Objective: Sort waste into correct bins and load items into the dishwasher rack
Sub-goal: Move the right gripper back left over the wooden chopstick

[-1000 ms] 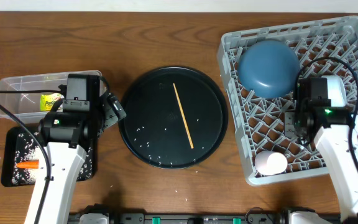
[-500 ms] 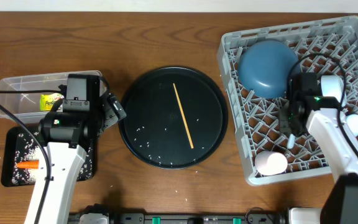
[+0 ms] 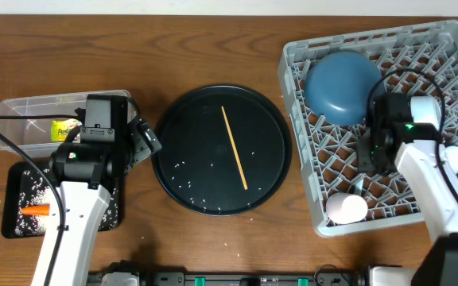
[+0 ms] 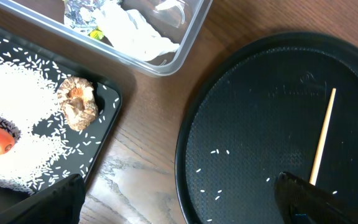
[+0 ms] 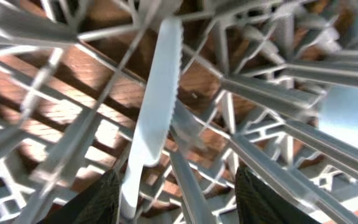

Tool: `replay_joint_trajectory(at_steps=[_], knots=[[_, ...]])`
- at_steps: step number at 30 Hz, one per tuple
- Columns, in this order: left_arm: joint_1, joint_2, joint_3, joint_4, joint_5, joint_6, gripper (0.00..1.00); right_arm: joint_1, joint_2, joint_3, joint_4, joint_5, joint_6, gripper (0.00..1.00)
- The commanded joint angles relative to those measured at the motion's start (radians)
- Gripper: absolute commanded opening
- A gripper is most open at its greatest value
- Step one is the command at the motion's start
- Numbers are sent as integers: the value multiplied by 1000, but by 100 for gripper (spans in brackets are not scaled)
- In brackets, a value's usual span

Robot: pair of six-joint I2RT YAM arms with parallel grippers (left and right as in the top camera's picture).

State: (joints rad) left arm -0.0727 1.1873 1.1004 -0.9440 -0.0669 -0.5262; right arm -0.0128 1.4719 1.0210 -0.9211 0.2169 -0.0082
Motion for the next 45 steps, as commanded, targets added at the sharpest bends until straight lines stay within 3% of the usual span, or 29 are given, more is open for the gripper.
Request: replay_joint_trajectory(at_steps=[1, 5, 13, 20, 23, 25, 31, 36, 38, 41, 45], knots=[[5, -3, 16, -5, -16, 2, 98, -1, -74, 74, -29, -8, 0, 57], [5, -3, 16, -5, -16, 2, 98, 1, -144, 111, -60, -58, 0, 58], [5, -3, 16, -5, -16, 2, 98, 2, -211, 112, -32, -690, 67, 63], [5, -3, 16, -5, -16, 2, 98, 94, -208, 93, -23, -825, 110, 67], [5, -3, 16, -5, -16, 2, 98, 184, -208, 58, 57, -834, 222, 77], [5, -3, 16, -5, -16, 2, 98, 251, -208, 27, 138, -835, 339, 99], [5, -3, 16, -5, -16, 2, 98, 445, -186, -69, 370, -770, 405, 99], [5, -3, 16, -5, -16, 2, 98, 584, -103, -85, 465, -685, 440, 99], [5, -3, 16, -5, -16, 2, 98, 635, -60, -85, 504, -626, 483, 94], [5, -3, 16, -5, -16, 2, 98, 696, -2, -85, 542, -528, 521, 75], [5, -3, 16, -5, -16, 2, 98, 744, 60, -85, 561, -439, 528, 70]])
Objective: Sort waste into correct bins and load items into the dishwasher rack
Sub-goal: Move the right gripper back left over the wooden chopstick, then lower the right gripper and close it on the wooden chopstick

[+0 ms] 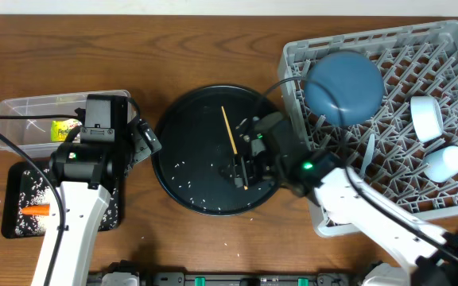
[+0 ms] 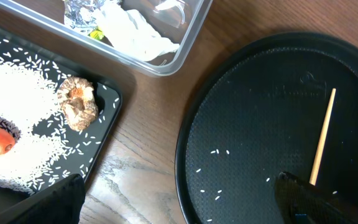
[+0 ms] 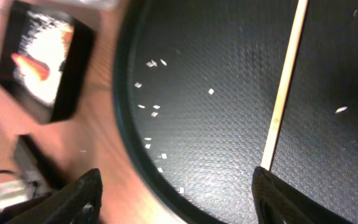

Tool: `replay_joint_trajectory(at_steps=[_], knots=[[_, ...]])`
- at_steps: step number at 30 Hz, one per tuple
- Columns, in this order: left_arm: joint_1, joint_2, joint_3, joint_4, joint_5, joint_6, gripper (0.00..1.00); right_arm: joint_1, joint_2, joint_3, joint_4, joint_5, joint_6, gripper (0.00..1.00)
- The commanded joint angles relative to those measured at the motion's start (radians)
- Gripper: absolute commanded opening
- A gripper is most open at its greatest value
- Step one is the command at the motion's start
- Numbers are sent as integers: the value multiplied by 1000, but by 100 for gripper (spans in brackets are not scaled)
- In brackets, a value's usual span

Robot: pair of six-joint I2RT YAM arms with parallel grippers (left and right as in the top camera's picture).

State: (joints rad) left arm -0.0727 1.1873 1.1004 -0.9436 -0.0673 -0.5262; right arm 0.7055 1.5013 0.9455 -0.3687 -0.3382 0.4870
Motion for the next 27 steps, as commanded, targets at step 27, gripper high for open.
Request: replay_joint_trajectory(at_steps=[27], knots=[[5, -3, 16, -6, -16, 2, 98, 38, 315, 509, -442, 233, 40, 49]])
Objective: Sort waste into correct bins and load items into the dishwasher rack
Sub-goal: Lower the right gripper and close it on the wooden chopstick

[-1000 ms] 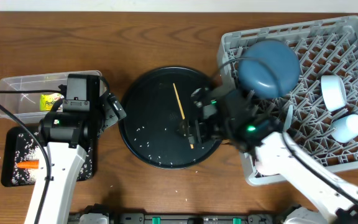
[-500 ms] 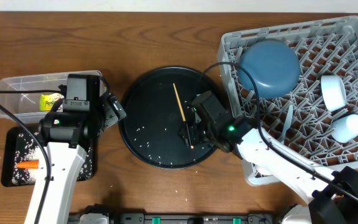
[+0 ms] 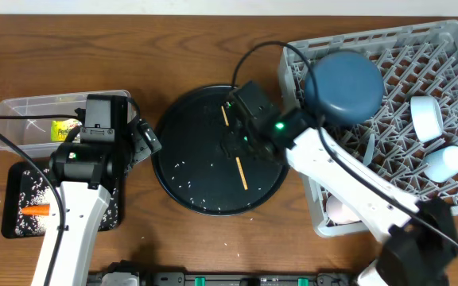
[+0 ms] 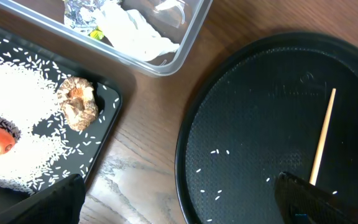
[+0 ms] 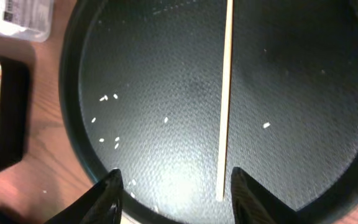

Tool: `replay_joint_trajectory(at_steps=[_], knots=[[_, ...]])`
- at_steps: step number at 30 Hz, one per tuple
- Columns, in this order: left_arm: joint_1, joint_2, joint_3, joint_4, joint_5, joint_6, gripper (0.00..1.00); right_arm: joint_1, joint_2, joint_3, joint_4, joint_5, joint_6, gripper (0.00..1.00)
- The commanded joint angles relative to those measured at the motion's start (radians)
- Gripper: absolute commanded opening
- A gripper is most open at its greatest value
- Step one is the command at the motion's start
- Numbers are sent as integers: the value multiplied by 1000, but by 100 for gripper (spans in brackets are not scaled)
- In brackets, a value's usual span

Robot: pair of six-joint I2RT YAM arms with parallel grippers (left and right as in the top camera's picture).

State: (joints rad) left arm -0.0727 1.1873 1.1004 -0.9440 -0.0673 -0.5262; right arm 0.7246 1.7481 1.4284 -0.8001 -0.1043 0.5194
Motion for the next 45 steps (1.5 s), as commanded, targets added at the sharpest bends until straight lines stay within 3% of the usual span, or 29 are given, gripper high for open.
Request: replay_joint_trajectory(at_steps=[1, 7, 9, 11, 17, 39, 45], knots=[[5, -3, 16, -5, -16, 2, 98, 23, 94, 32, -10, 2, 8, 49], [5, -3, 16, -5, -16, 2, 98, 32, 202, 36, 23, 50, 8, 36], [5, -3, 16, -5, -16, 2, 98, 36, 218, 36, 37, 51, 8, 42], [5, -3, 16, -5, -16, 2, 98, 38, 221, 36, 48, 51, 8, 41], [5, -3, 16, -5, -16, 2, 98, 39, 221, 35, 132, 78, 7, 15], [5, -3, 16, -5, -16, 2, 98, 66, 296, 35, 134, 272, -23, 17], [5, -3, 16, -5, -16, 2, 98, 69, 307, 32, 134, 273, -23, 24]])
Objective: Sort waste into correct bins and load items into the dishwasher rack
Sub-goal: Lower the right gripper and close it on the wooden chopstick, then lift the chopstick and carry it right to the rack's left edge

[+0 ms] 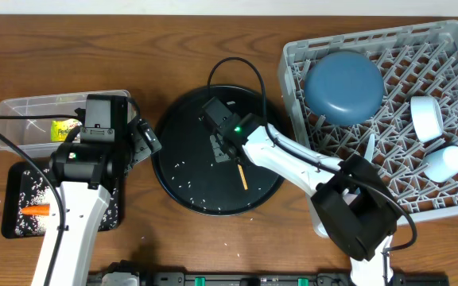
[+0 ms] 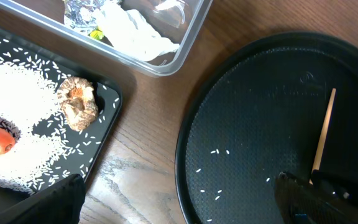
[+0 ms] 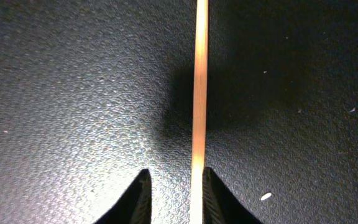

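Note:
A thin wooden chopstick lies on the round black tray. My right gripper is down low over its middle. In the right wrist view the chopstick runs between the two fingertips, close against the right one, with a gap still on the left side; the right gripper is narrowly open. My left gripper hangs at the tray's left edge, wide open and holding nothing. The left wrist view also shows the chopstick.
The grey dishwasher rack at the right holds a blue bowl, two white cups and a white knife. A clear bin with wrappers and a black tray of rice with a carrot piece sit at the left.
My right gripper has come down close to the tray and its fingers now stand narrowly either side of the chopstick. The left arm has not moved.
My right gripper was open inside the rack over the white knife. Then it was over the black tray, near the chopstick's lower end. Then it was above the chopstick's middle, and now low with the chopstick between its fingers. The left arm stayed still throughout.

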Tool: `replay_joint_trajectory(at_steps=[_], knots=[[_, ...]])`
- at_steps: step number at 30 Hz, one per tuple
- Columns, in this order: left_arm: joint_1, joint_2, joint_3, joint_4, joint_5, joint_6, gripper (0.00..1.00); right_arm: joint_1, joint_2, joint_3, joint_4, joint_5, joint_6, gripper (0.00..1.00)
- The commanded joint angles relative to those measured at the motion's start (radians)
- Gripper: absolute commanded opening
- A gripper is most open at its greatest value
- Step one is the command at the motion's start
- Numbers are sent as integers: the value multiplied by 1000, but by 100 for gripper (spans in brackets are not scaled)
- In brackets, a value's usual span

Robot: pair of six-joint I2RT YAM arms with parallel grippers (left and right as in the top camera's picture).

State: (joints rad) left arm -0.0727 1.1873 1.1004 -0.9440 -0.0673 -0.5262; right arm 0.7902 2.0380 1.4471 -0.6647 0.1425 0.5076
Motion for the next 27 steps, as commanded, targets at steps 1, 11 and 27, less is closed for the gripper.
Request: replay_joint_trajectory(at_steps=[1, 11, 27], knots=[[5, -3, 16, -5, -16, 2, 98, 4, 20, 13, -1, 26, -11, 25], [5, -3, 16, -5, -16, 2, 98, 0, 51, 12, 0, 27, -16, 29], [5, -3, 16, -5, -16, 2, 98, 3, 132, 12, -1, 36, -16, 1]])
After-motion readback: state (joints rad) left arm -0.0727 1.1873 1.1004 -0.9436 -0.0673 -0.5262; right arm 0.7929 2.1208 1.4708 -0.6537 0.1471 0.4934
